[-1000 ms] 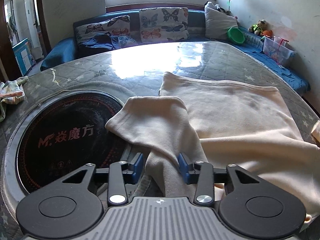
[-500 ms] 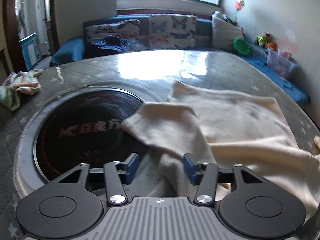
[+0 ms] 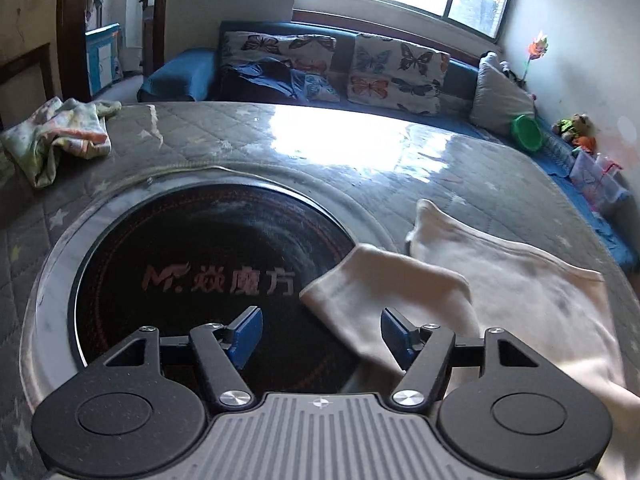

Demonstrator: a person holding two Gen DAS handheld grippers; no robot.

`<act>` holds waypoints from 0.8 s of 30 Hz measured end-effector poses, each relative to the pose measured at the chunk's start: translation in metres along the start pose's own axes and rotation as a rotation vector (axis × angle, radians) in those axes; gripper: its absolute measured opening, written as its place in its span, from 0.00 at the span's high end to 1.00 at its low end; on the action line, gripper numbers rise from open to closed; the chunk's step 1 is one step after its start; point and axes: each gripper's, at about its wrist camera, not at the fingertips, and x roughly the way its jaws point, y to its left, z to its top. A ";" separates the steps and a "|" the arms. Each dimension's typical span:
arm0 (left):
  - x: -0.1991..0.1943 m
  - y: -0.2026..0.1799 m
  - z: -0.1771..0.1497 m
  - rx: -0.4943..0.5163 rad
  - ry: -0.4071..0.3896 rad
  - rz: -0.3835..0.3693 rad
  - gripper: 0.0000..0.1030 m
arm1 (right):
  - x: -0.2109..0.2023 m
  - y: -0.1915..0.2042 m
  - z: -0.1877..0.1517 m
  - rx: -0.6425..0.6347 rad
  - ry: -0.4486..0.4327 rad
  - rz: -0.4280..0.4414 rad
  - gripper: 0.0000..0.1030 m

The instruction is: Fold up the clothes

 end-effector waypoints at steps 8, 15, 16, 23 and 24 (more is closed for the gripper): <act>0.024 -0.006 0.002 0.014 0.013 0.055 0.53 | 0.002 -0.006 -0.001 0.000 0.005 -0.019 0.41; 0.021 -0.004 0.001 0.044 -0.030 0.081 0.94 | 0.002 -0.008 -0.003 -0.008 0.015 -0.031 0.40; 0.018 -0.002 0.000 0.051 -0.042 0.094 0.94 | 0.002 -0.009 -0.003 -0.010 0.016 -0.033 0.39; -0.015 0.034 0.001 0.061 -0.143 0.217 0.95 | 0.000 -0.012 -0.004 -0.011 0.016 -0.048 0.36; -0.021 0.043 0.000 0.054 -0.155 0.240 0.95 | -0.001 -0.012 -0.004 -0.010 0.014 -0.047 0.36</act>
